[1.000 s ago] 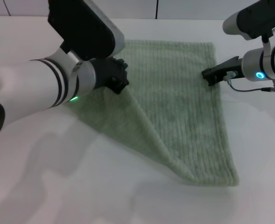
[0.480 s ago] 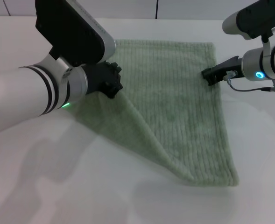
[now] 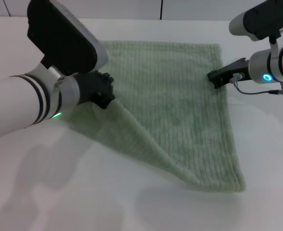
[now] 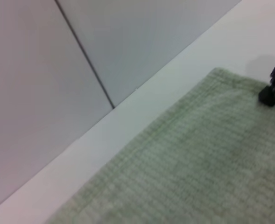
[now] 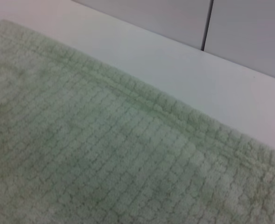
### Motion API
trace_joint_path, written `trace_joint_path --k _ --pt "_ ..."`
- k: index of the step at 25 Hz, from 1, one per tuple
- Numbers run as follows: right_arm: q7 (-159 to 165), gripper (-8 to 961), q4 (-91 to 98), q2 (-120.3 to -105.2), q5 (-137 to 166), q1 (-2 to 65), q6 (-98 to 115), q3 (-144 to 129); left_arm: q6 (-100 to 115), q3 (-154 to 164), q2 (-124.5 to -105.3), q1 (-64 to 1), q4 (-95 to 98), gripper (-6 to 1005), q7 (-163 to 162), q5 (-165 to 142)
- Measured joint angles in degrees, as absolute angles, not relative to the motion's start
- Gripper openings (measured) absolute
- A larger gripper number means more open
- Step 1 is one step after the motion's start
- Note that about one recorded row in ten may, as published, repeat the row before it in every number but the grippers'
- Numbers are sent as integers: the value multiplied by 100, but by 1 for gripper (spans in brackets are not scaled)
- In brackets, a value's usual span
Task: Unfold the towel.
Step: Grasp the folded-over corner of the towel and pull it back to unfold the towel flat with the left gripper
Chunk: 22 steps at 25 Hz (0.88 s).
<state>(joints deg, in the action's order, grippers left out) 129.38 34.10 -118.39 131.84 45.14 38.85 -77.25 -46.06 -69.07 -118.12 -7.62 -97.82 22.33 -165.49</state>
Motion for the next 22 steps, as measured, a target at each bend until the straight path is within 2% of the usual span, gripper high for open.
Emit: trace_joint_path --k 9,22 --pt "12938 0 3410 -11839 13195 4509 3885 -7725 -4679 -7033 -11807 -435 -9944 92 2364 -16550" --pt "13024 0 3410 -11839 13317 4514 3885 -7708 -4703 -7022 -11813 -285 -9998 98 2391 -16550"
